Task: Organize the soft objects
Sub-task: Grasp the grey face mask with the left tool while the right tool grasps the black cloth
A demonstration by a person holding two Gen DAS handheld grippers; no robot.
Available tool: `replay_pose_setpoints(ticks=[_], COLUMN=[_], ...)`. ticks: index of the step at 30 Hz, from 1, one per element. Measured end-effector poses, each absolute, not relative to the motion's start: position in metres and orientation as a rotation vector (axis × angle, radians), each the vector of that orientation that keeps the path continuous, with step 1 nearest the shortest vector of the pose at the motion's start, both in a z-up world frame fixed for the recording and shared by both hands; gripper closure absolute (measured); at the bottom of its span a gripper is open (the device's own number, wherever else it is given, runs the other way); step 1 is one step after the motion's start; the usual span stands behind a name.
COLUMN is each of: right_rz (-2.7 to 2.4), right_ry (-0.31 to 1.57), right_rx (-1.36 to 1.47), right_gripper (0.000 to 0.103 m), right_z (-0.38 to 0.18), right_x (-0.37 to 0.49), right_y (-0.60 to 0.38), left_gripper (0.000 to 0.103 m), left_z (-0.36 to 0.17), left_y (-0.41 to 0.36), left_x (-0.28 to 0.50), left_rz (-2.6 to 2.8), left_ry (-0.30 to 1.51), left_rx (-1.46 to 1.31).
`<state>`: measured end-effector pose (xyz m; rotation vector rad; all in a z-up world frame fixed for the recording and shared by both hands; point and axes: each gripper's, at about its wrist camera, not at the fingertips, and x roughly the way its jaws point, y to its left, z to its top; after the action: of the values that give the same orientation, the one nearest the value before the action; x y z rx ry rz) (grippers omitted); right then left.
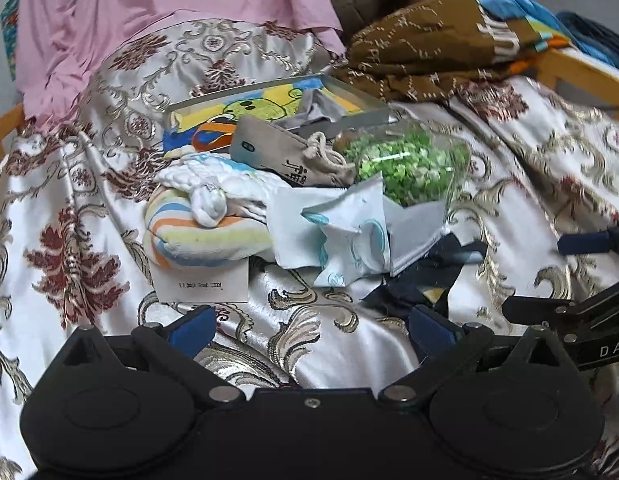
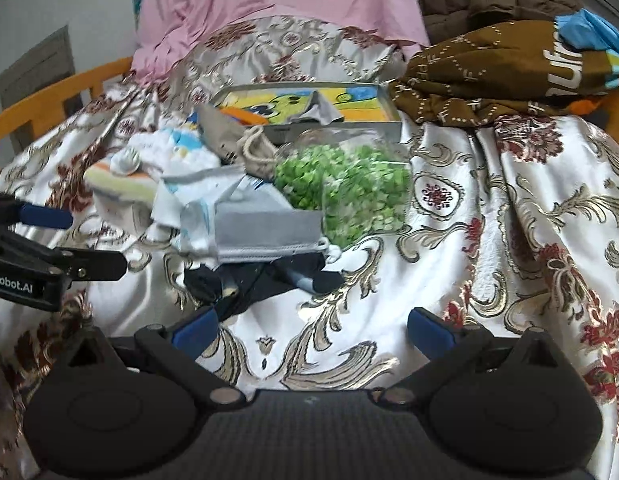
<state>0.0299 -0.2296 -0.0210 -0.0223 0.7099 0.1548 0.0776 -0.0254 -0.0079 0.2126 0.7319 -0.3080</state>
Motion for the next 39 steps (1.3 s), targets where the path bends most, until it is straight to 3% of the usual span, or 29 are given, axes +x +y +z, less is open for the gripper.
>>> replay_pose_setpoints(ticks=[12,23,29,36,39], right_rz=[0.192,0.287,0.314,0.338,0.363], right_ry=[0.669,0.609,0.617,0.62,0.633], right_rx=[-0.151,-0.204,-0.252,-0.239,-0.235], right_gripper=[0.0,0.002,0.016,0.016,0.017], right_z=[-0.033,-0.038,-0.048,-0.054,-0.057], right_x=[0.038,0.051,0.062,0.071,0.073], right_y=[-0.211,-0.21,-0.21,-0.21,-0.21], left_gripper=[0.001,0.001,0.009,0.009,0.016], left_z=[0.01,0.011,0.014,0.002,-0.002], left_y=[-0.058,-0.092,-0.109,-0.129,-0.136], left_x=[0.087,0.107,0.126,0.143,0.15], left_rz=[-0.481,-0.607,-0.654,-0.682,-0.695], left_ry=[0.583,0.556,0.574,0.621,0.647], left_rx=[0.499,0.755,0.747,0.8,0.818])
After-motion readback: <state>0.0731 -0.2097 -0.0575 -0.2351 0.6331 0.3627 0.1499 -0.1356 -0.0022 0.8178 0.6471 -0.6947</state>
